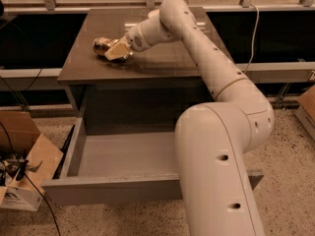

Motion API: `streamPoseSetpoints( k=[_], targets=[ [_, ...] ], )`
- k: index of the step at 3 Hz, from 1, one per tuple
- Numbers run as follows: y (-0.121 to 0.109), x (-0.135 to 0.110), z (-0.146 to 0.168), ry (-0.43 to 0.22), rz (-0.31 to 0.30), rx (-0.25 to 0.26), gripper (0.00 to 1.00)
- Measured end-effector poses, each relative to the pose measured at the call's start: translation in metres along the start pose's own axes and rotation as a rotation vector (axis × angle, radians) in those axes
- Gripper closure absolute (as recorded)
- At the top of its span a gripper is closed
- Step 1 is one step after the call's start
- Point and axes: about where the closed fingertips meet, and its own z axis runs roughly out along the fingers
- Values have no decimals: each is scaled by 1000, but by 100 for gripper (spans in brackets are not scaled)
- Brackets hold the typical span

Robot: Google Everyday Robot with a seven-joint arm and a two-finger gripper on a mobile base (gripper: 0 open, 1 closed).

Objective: Place orange can into top drawer

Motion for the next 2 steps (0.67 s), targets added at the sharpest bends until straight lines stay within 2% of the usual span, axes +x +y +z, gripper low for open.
streamPoseSetpoints(
  k=[1, 2],
  targets=[
    [25, -5, -32, 1, -65, -7, 96],
    [94, -25, -105, -12, -188, -8, 100]
  ],
)
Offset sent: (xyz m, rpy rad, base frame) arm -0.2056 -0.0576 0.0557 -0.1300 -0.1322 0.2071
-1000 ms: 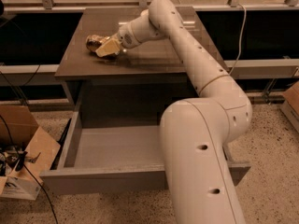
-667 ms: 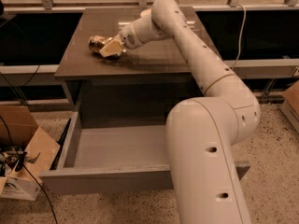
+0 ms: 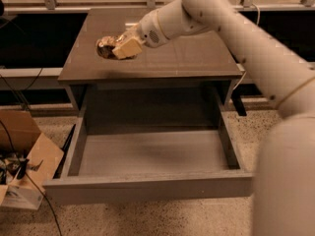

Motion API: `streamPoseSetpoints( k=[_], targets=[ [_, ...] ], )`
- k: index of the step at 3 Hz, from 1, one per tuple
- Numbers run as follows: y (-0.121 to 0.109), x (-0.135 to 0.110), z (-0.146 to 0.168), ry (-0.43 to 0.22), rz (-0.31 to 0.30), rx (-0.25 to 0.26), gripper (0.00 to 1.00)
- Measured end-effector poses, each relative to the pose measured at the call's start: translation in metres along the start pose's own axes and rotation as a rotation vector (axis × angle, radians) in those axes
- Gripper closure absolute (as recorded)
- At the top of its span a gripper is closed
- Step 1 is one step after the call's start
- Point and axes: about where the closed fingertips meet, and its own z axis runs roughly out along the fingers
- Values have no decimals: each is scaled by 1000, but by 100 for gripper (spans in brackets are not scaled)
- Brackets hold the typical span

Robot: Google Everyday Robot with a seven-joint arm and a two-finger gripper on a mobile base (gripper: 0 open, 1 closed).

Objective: Place orange can into top drawer

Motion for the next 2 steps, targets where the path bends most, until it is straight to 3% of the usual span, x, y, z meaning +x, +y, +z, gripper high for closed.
streamPoseSetpoints(
  k=[1, 2],
  targets=[
    [68, -17, -33, -12, -39, -32, 100],
    [136, -15, -41, 2, -1, -83, 100]
  ],
)
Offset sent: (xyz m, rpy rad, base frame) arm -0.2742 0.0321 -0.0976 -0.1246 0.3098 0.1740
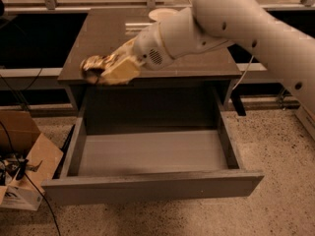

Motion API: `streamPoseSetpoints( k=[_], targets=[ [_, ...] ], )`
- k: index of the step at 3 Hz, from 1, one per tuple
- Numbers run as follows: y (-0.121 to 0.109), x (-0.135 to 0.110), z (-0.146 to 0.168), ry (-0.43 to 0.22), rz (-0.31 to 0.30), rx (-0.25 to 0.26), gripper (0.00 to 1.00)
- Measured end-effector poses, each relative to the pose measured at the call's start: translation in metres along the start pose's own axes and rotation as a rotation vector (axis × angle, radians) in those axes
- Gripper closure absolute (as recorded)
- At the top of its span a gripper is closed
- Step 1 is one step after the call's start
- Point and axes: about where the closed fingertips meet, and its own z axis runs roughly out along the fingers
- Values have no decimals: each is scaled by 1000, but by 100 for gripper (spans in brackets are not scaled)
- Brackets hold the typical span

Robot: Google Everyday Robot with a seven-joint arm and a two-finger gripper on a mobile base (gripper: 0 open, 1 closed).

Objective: Place orange can into top drawer

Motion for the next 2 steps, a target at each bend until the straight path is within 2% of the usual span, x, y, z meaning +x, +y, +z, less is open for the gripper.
streamPoseSetpoints(
  k=[1, 2],
  targets=[
    [30, 31, 21, 53, 30, -61, 100],
    [29, 31, 24, 54, 26, -71, 100]
  ],
)
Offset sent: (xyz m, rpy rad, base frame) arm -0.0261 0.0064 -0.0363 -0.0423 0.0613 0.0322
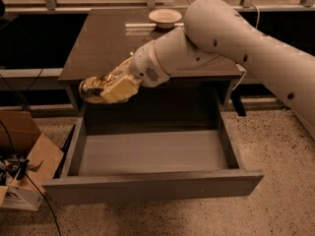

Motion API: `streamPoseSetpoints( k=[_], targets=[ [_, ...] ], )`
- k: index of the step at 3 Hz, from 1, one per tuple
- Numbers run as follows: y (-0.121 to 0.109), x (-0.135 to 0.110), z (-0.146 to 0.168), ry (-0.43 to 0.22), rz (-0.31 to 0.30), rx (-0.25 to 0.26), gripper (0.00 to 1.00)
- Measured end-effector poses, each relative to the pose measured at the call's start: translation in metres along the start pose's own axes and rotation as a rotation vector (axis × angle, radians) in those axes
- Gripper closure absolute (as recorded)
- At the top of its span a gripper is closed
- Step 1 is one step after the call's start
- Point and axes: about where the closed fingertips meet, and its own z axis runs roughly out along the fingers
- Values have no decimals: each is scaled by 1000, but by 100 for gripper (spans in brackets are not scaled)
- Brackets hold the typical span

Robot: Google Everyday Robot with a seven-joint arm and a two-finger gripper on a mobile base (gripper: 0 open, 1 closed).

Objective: Place orange can into top drawer

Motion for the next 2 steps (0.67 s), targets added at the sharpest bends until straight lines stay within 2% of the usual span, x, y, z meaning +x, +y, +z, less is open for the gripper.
streamPoseSetpoints(
  k=[1, 2],
  targets=[
    [-7, 3, 23, 6, -26, -66, 100],
    [-20, 34, 56, -13, -20, -104, 100]
  ],
)
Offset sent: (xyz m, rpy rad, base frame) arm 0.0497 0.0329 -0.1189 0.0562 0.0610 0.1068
